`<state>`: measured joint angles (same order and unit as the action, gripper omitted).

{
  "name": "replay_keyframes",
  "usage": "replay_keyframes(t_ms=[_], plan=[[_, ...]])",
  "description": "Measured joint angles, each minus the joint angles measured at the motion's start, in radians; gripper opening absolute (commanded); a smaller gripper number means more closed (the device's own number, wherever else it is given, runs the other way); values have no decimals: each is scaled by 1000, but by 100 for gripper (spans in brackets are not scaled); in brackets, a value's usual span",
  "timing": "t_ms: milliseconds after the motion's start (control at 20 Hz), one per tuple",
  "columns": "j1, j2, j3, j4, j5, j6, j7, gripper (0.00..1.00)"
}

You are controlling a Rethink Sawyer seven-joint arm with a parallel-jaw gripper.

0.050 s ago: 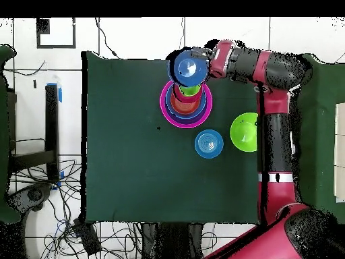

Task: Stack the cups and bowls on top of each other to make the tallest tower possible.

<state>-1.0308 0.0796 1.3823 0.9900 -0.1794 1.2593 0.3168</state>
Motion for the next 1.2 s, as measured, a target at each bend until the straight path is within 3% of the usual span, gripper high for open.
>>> replay_keyframes(t_ms=[500,1200], plan=[[35,23,-2,-83,-1,71,-17,0],[84,59,-10,-177,-1,148,-145,0]])
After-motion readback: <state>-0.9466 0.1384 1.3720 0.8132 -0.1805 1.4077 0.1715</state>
